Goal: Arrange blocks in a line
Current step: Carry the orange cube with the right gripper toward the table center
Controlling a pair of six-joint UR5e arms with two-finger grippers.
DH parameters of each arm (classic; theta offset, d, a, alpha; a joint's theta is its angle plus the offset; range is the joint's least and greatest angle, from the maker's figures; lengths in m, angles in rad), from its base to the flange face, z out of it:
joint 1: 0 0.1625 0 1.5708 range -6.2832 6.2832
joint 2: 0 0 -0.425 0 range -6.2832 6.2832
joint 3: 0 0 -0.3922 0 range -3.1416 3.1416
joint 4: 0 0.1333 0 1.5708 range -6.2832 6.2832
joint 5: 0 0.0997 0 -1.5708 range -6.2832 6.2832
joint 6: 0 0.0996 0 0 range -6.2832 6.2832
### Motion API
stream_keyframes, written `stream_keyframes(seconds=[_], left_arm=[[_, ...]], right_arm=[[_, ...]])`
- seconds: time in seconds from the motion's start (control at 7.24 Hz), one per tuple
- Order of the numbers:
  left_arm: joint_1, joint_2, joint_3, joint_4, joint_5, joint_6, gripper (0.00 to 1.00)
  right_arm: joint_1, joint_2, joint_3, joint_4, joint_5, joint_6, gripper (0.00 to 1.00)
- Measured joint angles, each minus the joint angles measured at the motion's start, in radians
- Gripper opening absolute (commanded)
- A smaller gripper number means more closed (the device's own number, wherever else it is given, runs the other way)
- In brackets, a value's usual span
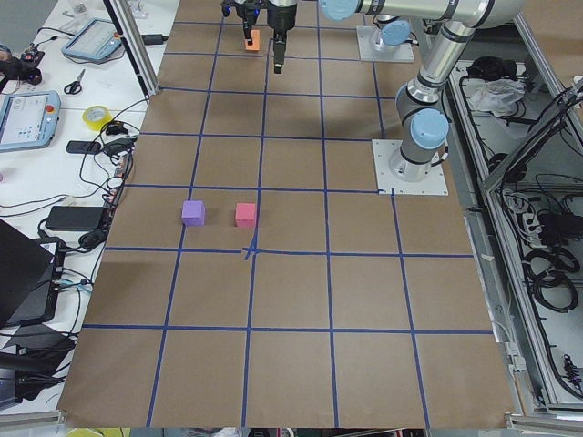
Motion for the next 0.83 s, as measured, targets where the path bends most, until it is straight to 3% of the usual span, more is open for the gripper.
stream_keyframes(seconds=[0.28, 0.83], left_arm=[[0.000, -0.001, 0.000, 0.000, 0.000, 0.000, 1.00], [0.002, -0.001, 0.000, 0.000, 0.000, 0.001, 1.00]], right_arm=[[0.116, 0.001, -0.113, 0.064, 0.028, 0.176, 0.00], [0.310, 0.107, -0.260, 0.064, 0.025, 0.318, 0.00]])
